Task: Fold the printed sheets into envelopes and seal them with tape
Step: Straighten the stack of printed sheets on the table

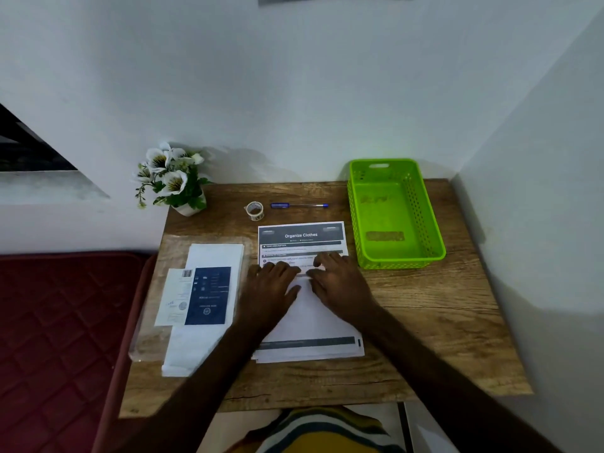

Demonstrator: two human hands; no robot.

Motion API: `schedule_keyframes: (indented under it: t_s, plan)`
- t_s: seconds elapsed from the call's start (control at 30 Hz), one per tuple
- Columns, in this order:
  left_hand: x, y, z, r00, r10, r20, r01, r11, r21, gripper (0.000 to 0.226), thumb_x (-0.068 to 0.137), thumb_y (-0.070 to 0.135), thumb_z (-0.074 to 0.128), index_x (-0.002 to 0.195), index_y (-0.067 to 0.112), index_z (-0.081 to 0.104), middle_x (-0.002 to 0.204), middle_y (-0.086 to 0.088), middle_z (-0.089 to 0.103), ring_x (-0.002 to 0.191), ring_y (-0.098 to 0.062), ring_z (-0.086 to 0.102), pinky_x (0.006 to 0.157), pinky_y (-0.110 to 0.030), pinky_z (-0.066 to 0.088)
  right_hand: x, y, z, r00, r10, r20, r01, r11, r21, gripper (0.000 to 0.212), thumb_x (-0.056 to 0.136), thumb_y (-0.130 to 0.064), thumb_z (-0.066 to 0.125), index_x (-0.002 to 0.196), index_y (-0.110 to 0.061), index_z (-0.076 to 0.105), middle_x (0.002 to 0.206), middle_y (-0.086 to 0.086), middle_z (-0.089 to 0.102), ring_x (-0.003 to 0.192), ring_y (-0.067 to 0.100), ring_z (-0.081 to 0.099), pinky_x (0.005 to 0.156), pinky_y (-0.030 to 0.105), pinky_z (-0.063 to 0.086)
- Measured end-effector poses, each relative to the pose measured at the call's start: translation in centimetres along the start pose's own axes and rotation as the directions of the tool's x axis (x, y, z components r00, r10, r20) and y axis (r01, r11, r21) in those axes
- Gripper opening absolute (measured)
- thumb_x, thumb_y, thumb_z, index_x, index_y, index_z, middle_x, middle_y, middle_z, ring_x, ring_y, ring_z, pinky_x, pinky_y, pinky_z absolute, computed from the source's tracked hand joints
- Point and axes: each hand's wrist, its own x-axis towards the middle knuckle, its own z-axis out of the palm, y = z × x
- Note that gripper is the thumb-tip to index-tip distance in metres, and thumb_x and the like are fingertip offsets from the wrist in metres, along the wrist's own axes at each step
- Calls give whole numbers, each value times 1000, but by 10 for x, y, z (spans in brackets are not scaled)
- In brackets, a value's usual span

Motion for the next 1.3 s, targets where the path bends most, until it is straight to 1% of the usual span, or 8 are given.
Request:
schedule_keyframes:
  t_s: [0.17, 0.27, 0.4, 0.53, 0.7, 0.93, 1.2, 1.3]
  plan:
    - [-26, 3, 18, 998, 39, 42, -38, 999, -18, 52, 104, 46, 43, 138, 12, 62, 144, -10, 61, 135, -29, 56, 113, -53, 42, -26, -6, 21, 992, -53, -113, 44, 996, -75, 30, 85, -21, 71, 112, -8, 75, 128, 16, 68, 108, 34, 68, 87, 46, 56]
    - [-37, 8, 29, 997, 21, 70, -19, 999, -27, 54, 107, 41, 32, 145, 11, 56, 154, -9, 50, 145, -28, 45, 118, -54, 37, -36, -5, 35, 987, -76, -140, 60, 992, -110, 36, 89, -24, 63, 118, -5, 73, 137, 18, 63, 113, 34, 67, 88, 45, 56]
    - [-44, 12, 38, 996, -9, 92, 9, 1000, 2, 52, 106, 35, 33, 148, 10, 51, 158, -9, 44, 148, -27, 40, 119, -52, 31, -48, -4, 48, 996, -47, -71, 41, 995, -90, 49, 92, -30, 60, 133, -4, 64, 150, 17, 52, 128, 35, 59, 101, 49, 51]
    - [-47, 10, 42, 992, -9, 122, 6, 1000, 25, 51, 104, 29, 35, 148, 9, 50, 157, -11, 44, 147, -28, 41, 116, -56, 39, -55, -2, 53, 1000, -22, 3, 22, 998, -58, 58, 96, -37, 49, 144, -6, 53, 160, 13, 40, 141, 31, 46, 114, 51, 39]
    - [-48, 15, 39, 988, -58, 142, 63, 998, -28, 53, 103, 29, 35, 150, 8, 48, 158, -10, 44, 148, -26, 39, 117, -56, 37, -53, -11, 51, 1000, 16, 20, -15, 999, -51, 54, 102, -33, 39, 146, -7, 52, 160, 10, 40, 146, 26, 42, 116, 51, 38]
    - [-47, 16, 41, 972, -116, 204, 128, 991, -45, 58, 106, 37, 28, 156, 7, 35, 165, -11, 28, 156, -26, 21, 125, -52, 23, -41, -38, 58, 991, 97, 97, -97, 995, -4, 56, 104, -29, 30, 155, -7, 38, 165, 9, 30, 154, 22, 24, 122, 53, 25]
    - [-55, 13, 47, 969, -122, 215, 137, 989, -57, 59, 106, 34, 33, 160, 10, 28, 169, -8, 21, 157, -23, 16, 126, -50, 20, -64, -10, 61, 952, 290, 101, -291, 957, -7, 69, 105, -54, 28, 161, -15, 23, 170, 4, 14, 157, 19, 13, 126, 48, 13]
    - [-53, 13, 46, 966, -124, 227, 143, 988, -65, 60, 106, 34, 32, 160, 10, 25, 169, -8, 19, 158, -22, 15, 127, -50, 19, -68, -3, 59, 946, 301, 119, -301, 953, -21, 73, 104, -57, 28, 162, -13, 20, 171, 4, 9, 157, 19, 10, 126, 48, 12]
